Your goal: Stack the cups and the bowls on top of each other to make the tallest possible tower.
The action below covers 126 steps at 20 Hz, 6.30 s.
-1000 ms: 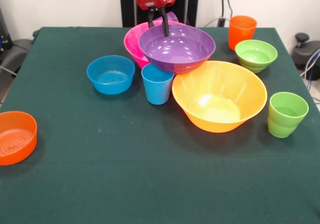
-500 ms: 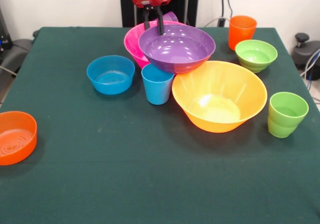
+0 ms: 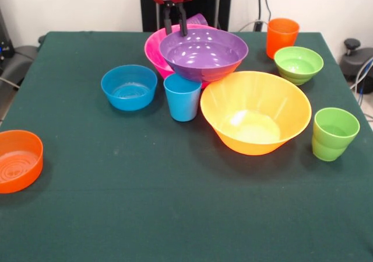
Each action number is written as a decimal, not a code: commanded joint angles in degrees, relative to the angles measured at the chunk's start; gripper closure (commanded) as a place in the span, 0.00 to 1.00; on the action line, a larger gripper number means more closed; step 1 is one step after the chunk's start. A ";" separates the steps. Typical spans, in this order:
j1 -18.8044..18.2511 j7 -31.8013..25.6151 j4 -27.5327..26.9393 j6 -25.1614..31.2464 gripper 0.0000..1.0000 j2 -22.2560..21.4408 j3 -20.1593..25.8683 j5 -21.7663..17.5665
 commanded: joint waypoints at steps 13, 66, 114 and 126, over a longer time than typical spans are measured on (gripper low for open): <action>-3.98 25.80 2.27 5.13 0.00 -1.74 13.41 -0.86; 17.46 39.25 -15.67 -29.07 0.00 -5.53 -25.38 -27.54; 13.26 40.39 -51.38 -48.90 0.00 9.64 -30.94 -31.73; 19.68 49.34 -56.78 -46.14 0.00 13.20 -36.91 -28.45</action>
